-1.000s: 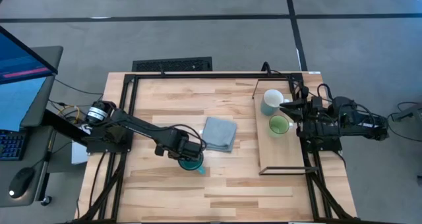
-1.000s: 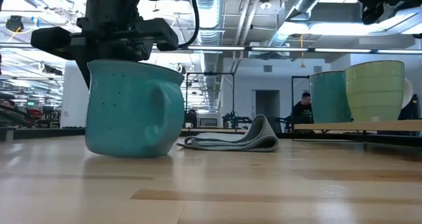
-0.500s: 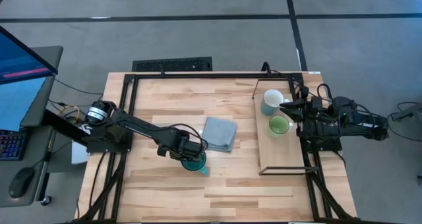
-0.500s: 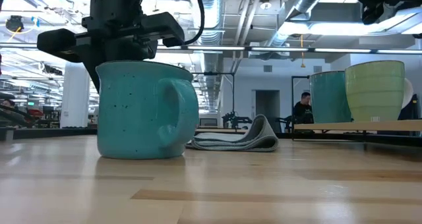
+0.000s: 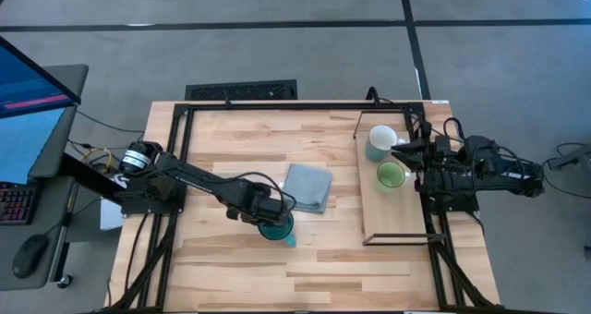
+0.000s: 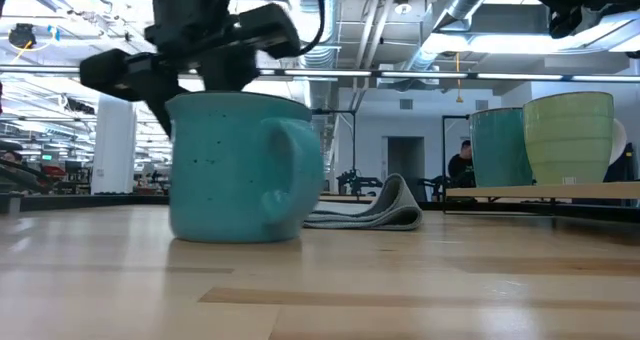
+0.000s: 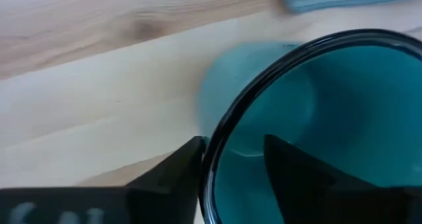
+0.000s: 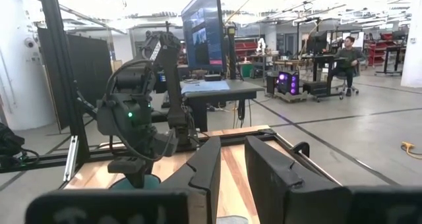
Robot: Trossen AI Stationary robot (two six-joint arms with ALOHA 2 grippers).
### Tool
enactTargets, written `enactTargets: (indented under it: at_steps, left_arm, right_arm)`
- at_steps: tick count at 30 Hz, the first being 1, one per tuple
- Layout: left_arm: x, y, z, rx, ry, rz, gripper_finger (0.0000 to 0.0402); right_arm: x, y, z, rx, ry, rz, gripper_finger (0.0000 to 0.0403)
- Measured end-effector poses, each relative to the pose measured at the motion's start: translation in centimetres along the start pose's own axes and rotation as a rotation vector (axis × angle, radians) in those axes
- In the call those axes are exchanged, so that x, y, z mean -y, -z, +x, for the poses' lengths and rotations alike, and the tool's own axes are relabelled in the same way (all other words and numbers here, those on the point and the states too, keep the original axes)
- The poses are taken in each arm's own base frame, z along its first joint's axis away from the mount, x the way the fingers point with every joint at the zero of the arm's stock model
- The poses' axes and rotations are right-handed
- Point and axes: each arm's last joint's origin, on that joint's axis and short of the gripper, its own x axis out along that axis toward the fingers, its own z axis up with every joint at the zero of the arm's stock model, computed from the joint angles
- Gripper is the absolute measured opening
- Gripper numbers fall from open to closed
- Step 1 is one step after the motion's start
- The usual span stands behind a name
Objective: Stack small to large cups/mugs on shelf
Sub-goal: Put the blue mug on the shelf
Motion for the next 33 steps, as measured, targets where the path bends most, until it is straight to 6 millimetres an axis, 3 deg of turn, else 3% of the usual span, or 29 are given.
enactTargets:
  at_steps: [5,11,20,27,33]
  left_arm:
    - [0.8,-0.1,0.0,-0.001,0.087,-0.004,0.0195]
    - [2.3,-0.2,-0.3,0.027,0.237,0.032,0.0220]
    - [4.1,-0.3,-0.9,0.059,0.432,0.051,0.0225]
    - [5.5,-0.4,-1.7,0.095,0.594,0.173,0.0225]
    - [4.8,-1.2,-1.3,0.088,0.516,0.160,0.0224]
  right_arm:
    - [0.0,0.0,0.0,0.000,0.000,0.000,0.0093]
    - [0.0,0.0,0.0,0.000,0.000,0.000,0.0093]
    - [0.0,0.0,0.0,-0.001,0.000,0.000,0.0093]
    - [0.0,0.0,0.0,-0.001,0.003,0.000,0.0093]
    - [0.0,0.0,0.0,-0.001,0.002,0.001,0.0093]
